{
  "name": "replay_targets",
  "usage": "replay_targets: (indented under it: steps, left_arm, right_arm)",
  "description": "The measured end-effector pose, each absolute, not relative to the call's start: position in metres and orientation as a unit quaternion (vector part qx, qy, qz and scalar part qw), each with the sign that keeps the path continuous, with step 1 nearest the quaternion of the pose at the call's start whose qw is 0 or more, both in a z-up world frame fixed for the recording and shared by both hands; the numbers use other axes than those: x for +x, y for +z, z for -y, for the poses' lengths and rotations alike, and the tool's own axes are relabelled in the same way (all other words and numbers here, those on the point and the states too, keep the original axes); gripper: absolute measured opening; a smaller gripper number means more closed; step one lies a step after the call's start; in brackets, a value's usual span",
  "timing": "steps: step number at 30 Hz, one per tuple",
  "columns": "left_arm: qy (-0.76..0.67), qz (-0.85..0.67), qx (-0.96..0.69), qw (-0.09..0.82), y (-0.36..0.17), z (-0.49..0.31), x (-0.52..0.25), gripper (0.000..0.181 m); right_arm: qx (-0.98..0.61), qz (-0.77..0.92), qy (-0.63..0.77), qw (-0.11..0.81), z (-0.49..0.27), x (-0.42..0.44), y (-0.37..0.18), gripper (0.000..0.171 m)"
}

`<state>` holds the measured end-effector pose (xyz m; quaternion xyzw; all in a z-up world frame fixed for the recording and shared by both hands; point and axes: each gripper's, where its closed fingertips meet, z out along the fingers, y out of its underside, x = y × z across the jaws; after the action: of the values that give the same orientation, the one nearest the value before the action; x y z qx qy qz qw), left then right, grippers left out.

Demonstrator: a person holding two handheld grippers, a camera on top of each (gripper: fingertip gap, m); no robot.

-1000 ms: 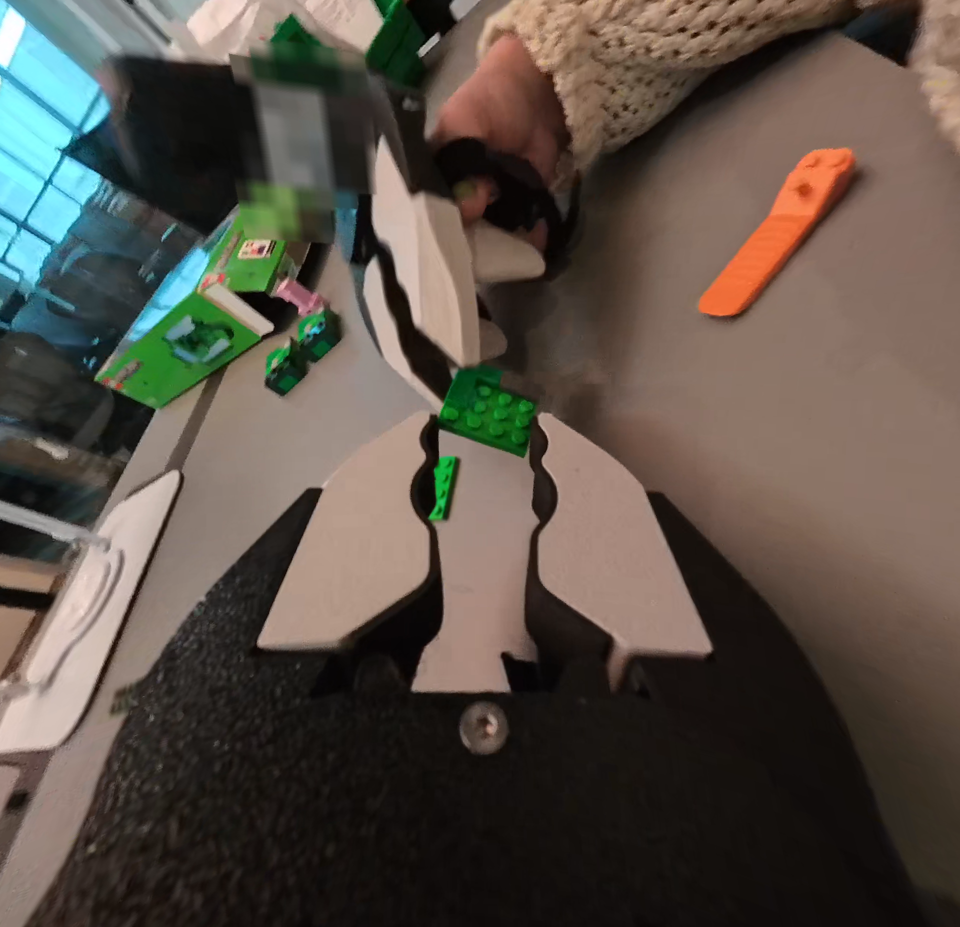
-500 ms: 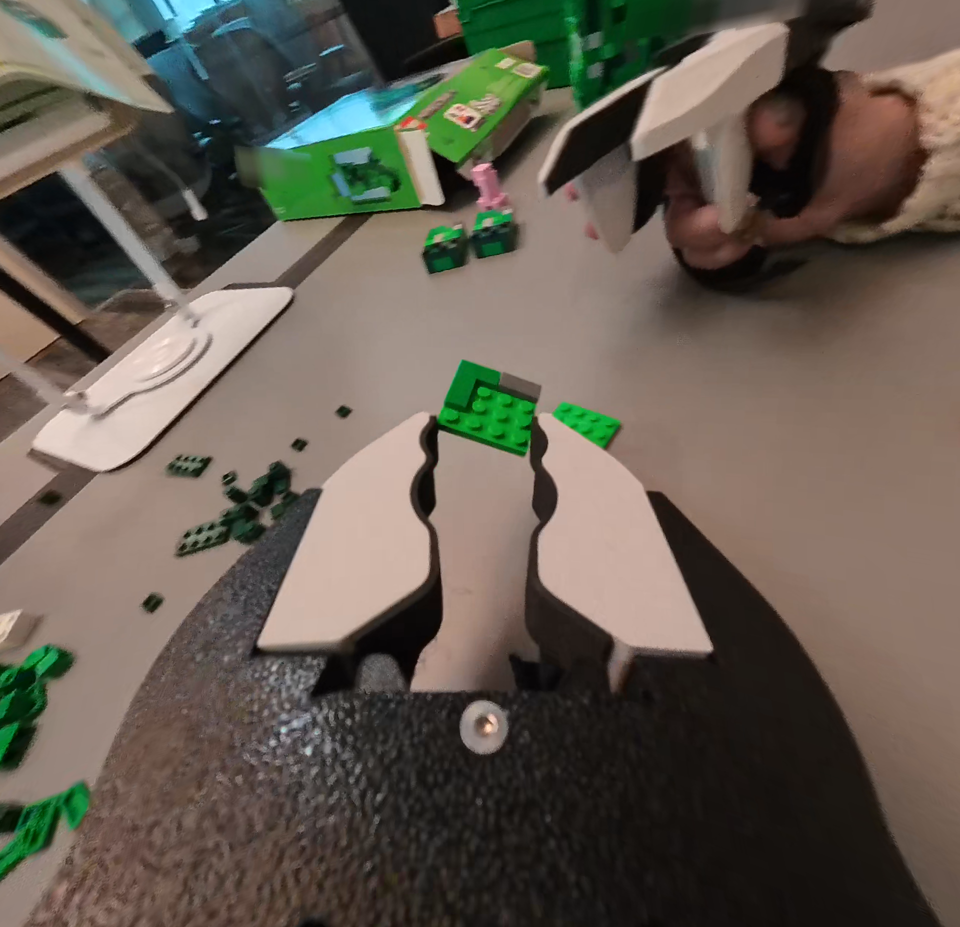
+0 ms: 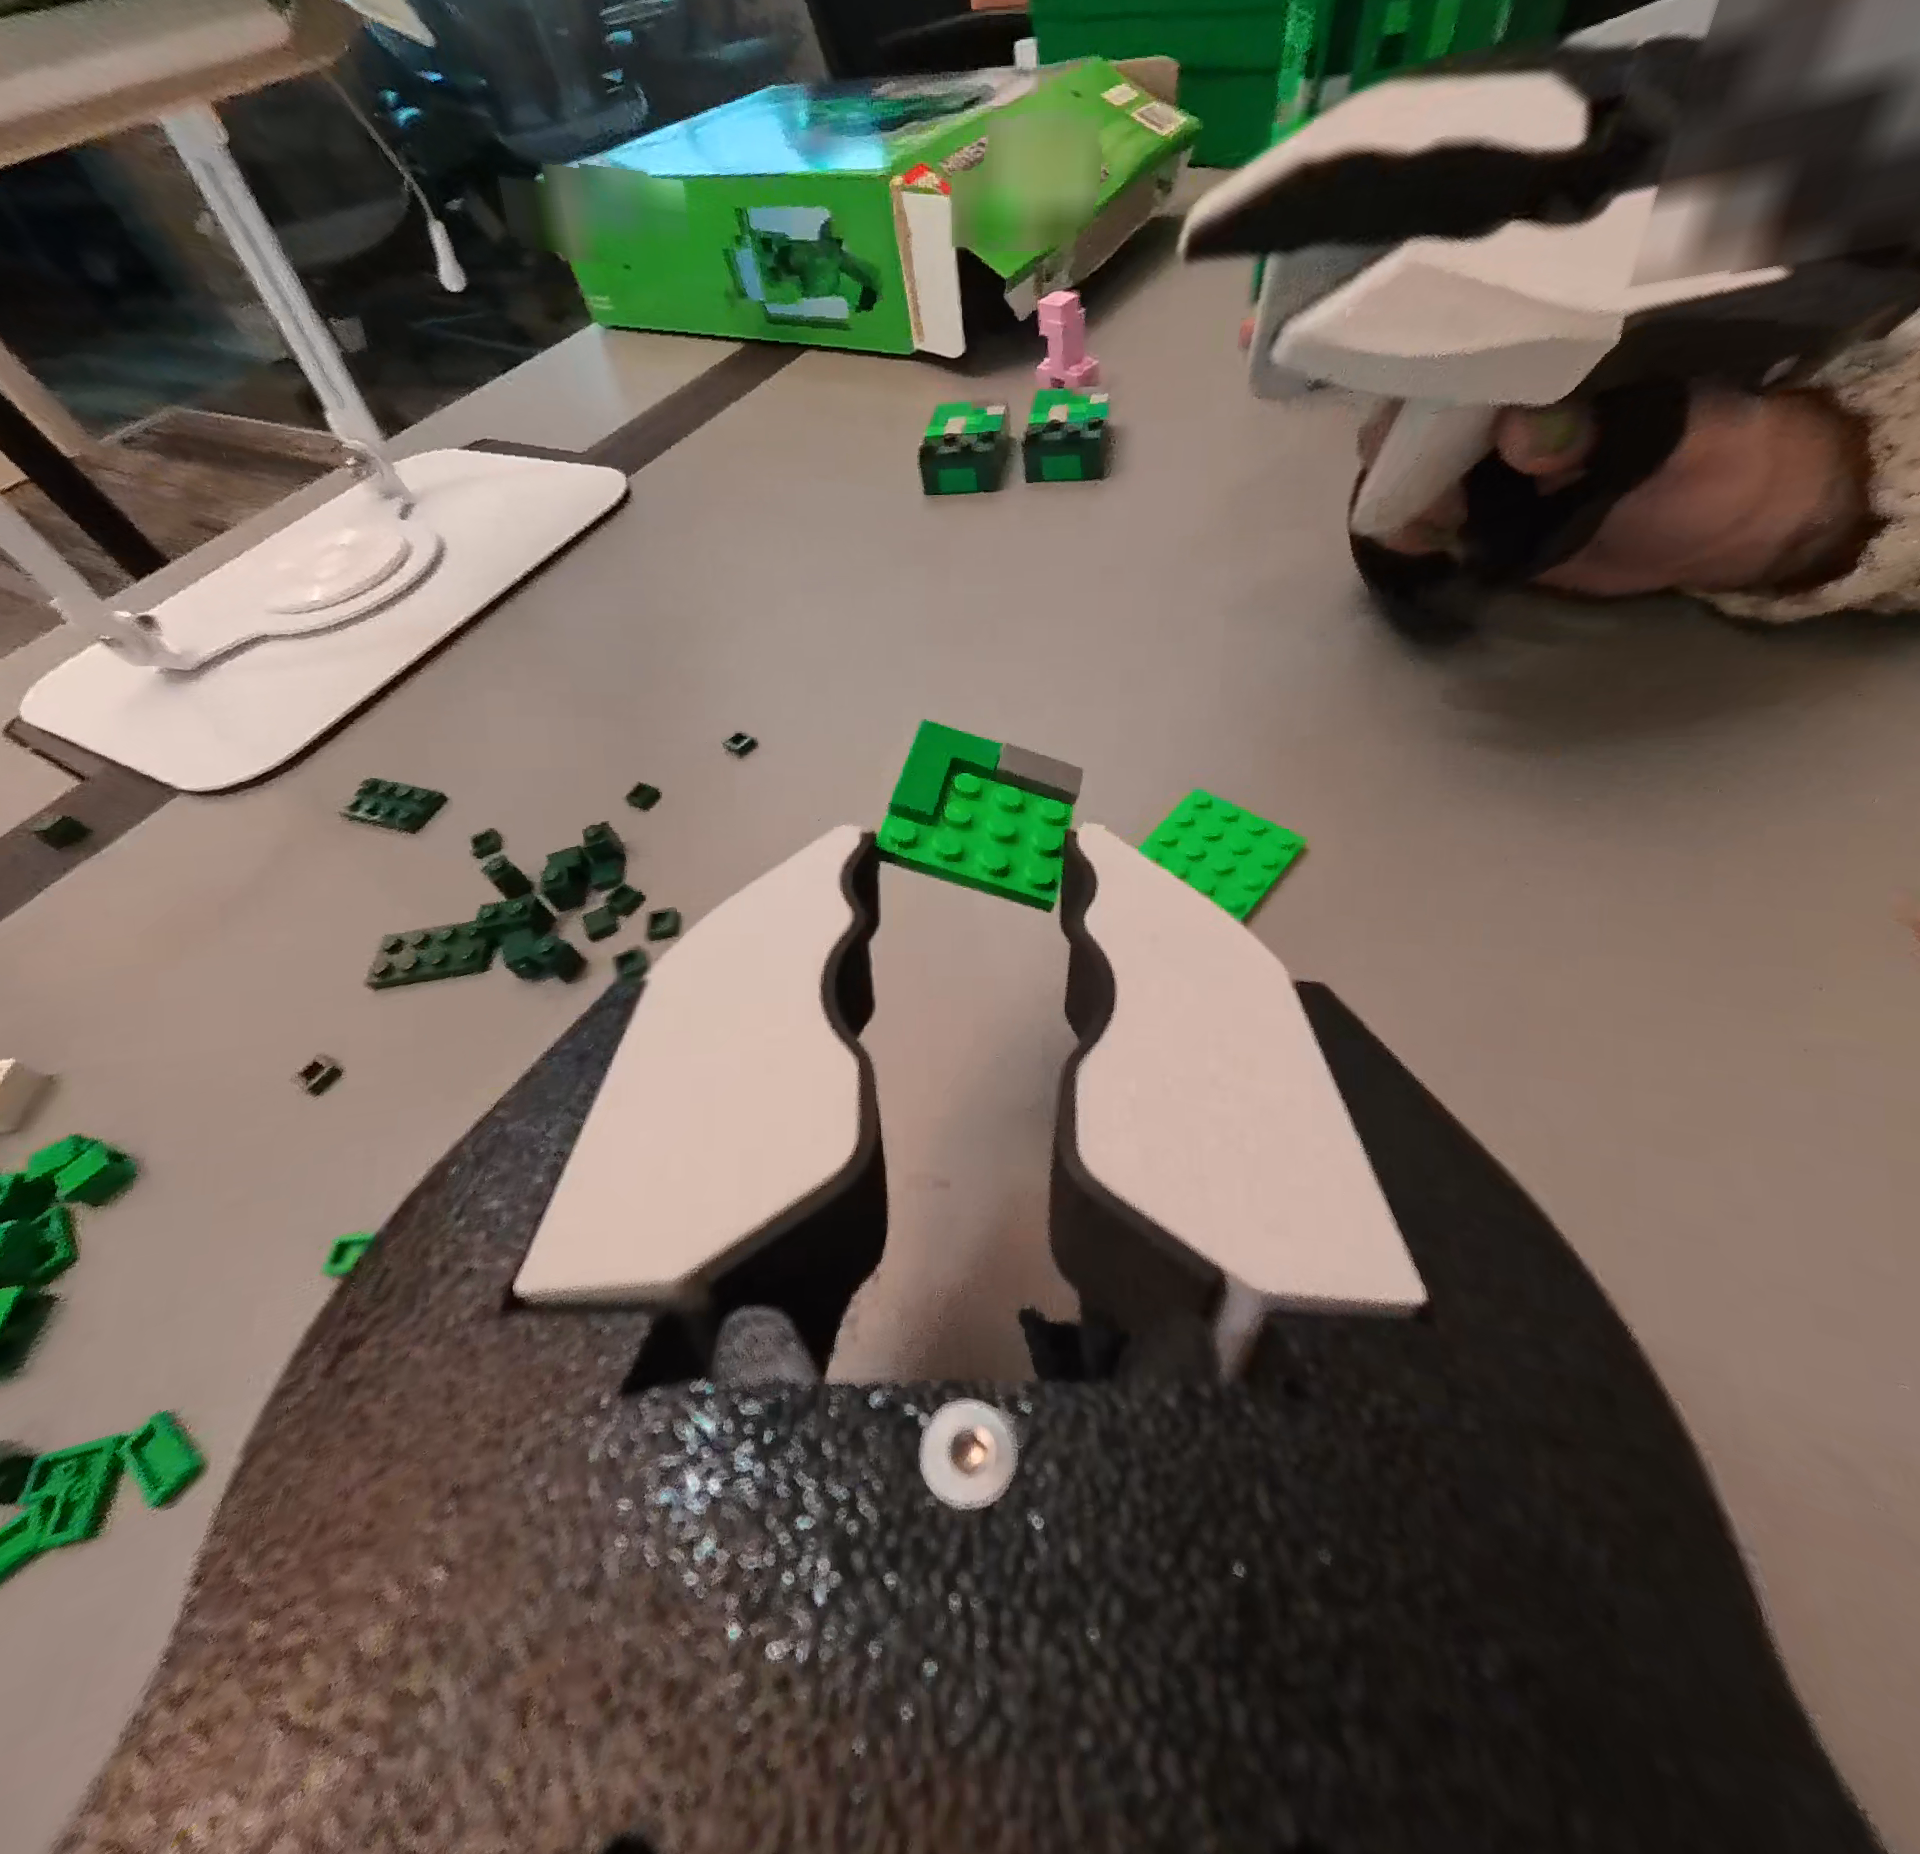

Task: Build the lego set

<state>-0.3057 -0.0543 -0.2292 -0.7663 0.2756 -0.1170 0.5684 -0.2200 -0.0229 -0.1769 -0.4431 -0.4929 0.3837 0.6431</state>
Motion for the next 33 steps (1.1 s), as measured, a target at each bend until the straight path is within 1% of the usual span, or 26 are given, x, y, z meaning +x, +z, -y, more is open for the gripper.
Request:
replay_targets:
  steps: [3,9,13,16,17,18,21,25,28,30,32,33]
  left_arm:
    - [-0.109,-0.265,-0.773,0.565,-0.231,0.052,-0.314,0.034]
    - [-0.144,-0.272,-0.775,0.552,-0.233,0.055,-0.304,0.034]
    - [-0.127,-0.29,-0.777,0.544,-0.24,0.056,-0.296,0.034]
    - [-0.074,-0.285,-0.773,0.562,-0.239,0.051,-0.299,0.034]
    - [-0.064,-0.283,-0.775,0.562,-0.24,0.05,-0.3,0.034]
    - [-0.061,-0.281,-0.778,0.558,-0.241,0.05,-0.301,0.034]
    - [-0.067,-0.275,-0.783,0.554,-0.241,0.049,-0.302,0.034]
    - [-0.066,-0.287,-0.781,0.551,-0.243,0.05,-0.299,0.034]
    - [-0.061,-0.296,-0.78,0.548,-0.245,0.051,-0.297,0.034]
    - [-0.063,-0.297,-0.78,0.547,-0.245,0.051,-0.297,0.034]
    - [-0.068,-0.295,-0.781,0.547,-0.244,0.051,-0.297,0.034]
    - [-0.07,-0.294,-0.781,0.547,-0.244,0.051,-0.297,0.034]
  right_arm:
    - [-0.427,0.482,0.357,0.677,0.014,-0.227,-0.17,0.027]
    - [-0.431,0.489,0.36,0.667,-0.002,-0.252,-0.173,0.025]
    - [-0.444,0.49,0.357,0.659,-0.013,-0.261,-0.176,0.024]
    - [-0.453,0.499,0.346,0.653,-0.019,-0.267,-0.18,0.018]
    - [-0.469,0.509,0.34,0.637,-0.021,-0.269,-0.186,0.009]
    - [-0.484,0.518,0.337,0.62,-0.023,-0.273,-0.191,0.004]
    - [-0.504,0.533,0.343,0.587,-0.027,-0.284,-0.199,0.004]
    - [-0.484,0.618,0.36,0.504,-0.018,-0.314,-0.206,0.006]
    - [-0.454,0.686,0.359,0.441,-0.013,-0.352,-0.206,0.008]
    - [-0.433,0.726,0.375,0.381,-0.003,-0.382,-0.205,0.011]
    - [-0.434,0.76,0.363,0.321,0.0,-0.411,-0.21,0.019]
    - [-0.436,0.776,0.355,0.287,0.002,-0.424,-0.215,0.021]
